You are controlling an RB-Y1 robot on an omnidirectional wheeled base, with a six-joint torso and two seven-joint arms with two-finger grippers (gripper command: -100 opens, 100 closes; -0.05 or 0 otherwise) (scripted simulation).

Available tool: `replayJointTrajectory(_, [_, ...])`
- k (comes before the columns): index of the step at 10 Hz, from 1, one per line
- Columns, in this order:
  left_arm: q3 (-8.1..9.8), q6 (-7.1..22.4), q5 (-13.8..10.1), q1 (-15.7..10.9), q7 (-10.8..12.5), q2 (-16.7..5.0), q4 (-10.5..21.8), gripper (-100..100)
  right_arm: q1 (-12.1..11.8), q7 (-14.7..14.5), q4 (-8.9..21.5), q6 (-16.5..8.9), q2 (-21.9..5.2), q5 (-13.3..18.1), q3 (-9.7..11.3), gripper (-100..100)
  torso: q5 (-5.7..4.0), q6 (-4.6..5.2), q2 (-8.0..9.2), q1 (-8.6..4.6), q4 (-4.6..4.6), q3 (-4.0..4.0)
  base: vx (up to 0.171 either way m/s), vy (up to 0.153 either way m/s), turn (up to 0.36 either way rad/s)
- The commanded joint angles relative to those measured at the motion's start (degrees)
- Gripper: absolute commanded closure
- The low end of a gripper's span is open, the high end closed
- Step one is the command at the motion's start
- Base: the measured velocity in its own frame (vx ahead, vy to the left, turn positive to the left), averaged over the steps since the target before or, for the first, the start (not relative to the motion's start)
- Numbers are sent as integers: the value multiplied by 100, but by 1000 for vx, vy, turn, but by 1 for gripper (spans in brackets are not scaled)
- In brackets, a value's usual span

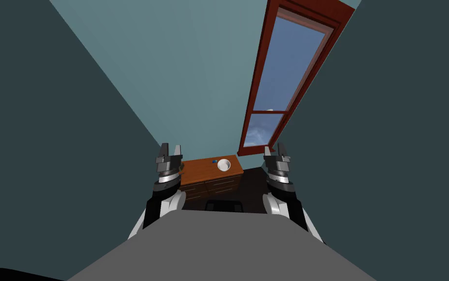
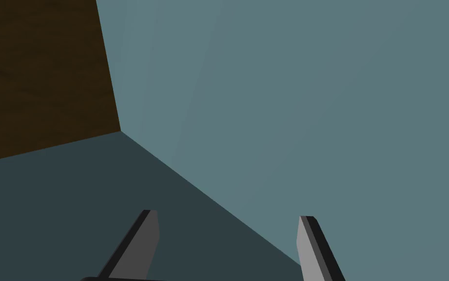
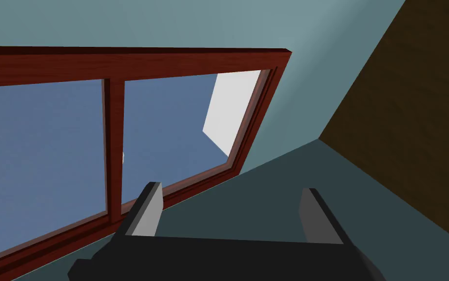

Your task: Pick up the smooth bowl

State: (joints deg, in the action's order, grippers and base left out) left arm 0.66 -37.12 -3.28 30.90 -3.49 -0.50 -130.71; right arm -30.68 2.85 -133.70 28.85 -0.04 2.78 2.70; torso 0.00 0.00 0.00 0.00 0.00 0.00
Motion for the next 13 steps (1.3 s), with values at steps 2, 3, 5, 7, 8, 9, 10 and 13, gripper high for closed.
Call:
replayJointTrajectory(2, [-1,0,0,-1,0,0,0,0,180,22,215,85,-373,172,9,-100,2,-2,7,13,1,3,-38,55,118])
replayJointTrajectory(3, [-1,0,0,-1,0,1,0,0,267,30,323,122,-510,256,15,-100,5,-1,15,21,3,8,-70,76,101])
replayJointTrajectory(5, [-1,0,0,-1,0,1,0,0,483,44,599,206,-809,467,34,-100,8,-2,29,35,6,16,-83,99,133])
replayJointTrajectory(7, [-1,0,0,-1,0,1,0,0,743,50,910,296,-1137,728,66,-100,9,-2,29,38,7,17,-71,107,176])
replayJointTrajectory(8, [-1,0,0,-1,0,1,0,0,743,50,953,296,-1137,728,66,-100,9,-2,25,41,6,15,-26,77,56])
replayJointTrajectory(9, [-1,0,0,0,0,1,0,0,885,49,1157,340,-1310,874,89,-100,7,1,16,30,4,10,-31,83,130])
replayJointTrajectory(10, [-1,0,0,-1,0,1,0,0,1032,44,1306,382,-1487,1031,118,-100,7,-2,14,29,3,8,-67,120,216])
replayJointTrajectory(13, [-1,0,0,-1,0,1,0,0,1334,20,1774,456,-1852,1369,194,-100,8,-1,18,32,4,11,-43,100,147])
